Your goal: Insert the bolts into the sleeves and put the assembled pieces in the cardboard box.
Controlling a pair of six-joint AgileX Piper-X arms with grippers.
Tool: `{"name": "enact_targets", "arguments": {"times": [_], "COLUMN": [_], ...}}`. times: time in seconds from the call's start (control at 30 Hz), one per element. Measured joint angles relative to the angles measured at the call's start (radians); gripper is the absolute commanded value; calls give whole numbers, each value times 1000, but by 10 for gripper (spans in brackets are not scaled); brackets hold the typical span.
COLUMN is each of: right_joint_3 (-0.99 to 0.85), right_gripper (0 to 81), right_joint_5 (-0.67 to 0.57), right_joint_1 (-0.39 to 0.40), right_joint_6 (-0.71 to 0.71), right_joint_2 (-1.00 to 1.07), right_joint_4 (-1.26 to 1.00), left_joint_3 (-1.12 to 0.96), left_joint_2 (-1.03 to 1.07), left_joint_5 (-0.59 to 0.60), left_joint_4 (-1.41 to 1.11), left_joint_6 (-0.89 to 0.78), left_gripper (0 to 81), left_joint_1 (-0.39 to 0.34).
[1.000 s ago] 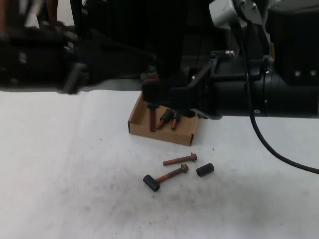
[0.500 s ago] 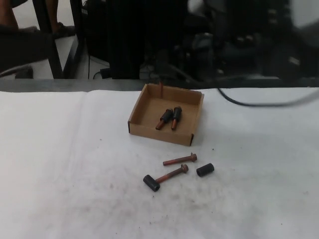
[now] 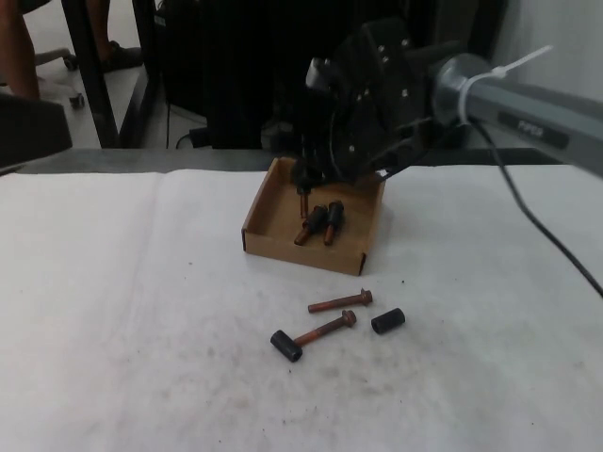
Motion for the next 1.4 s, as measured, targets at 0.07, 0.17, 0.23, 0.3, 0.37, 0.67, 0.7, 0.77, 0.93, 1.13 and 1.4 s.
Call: {"name": "enact_targets", "arguments": {"times": [0.07, 0.17, 0.23, 0.3, 0.37, 0.67, 0.7, 0.77, 0.93, 1.13, 1.4], "right_joint_3": [-9, -13, -18, -27, -40, -86, -97, -107, -116, -37, 343], "right_gripper": [58, 248, 361, 393, 393, 393, 393, 393, 393, 393, 393], "right_joint_5": [5, 10, 11, 11, 11, -48, -49, -49, 15, 62, 81], "right_joint_1": [0, 0, 0, 0, 0, 0, 0, 0, 0, 9, 89], "right_joint_6": [0, 0, -3, -3, -3, -5, -15, -35, -221, -274, -259], "right_joint_2": [10, 11, 11, 11, 11, 1, -5, -12, -92, -240, -597], "right_joint_4": [15, 20, 20, 20, 20, 118, 162, 209, 515, 604, 556], "left_joint_3": [0, 0, 0, 0, 0, 0, 0, 0, 0, 0, 0], "left_joint_2": [0, 0, 0, 0, 0, 0, 0, 0, 3, 38, 159], "left_joint_5": [-7, -11, -14, -18, -18, -20, -20, -28, -76, -97, -97], "left_joint_4": [0, 0, 0, 0, 0, 0, 0, 0, 0, 0, 0], "left_joint_6": [0, 13, 18, 23, 23, 26, 26, 26, 86, 118, 119], "left_gripper": [501, 501, 501, 501, 501, 501, 501, 501, 501, 501, 501], "left_joint_1": [0, 0, 0, 0, 0, 0, 0, 0, 0, 0, 0]}}
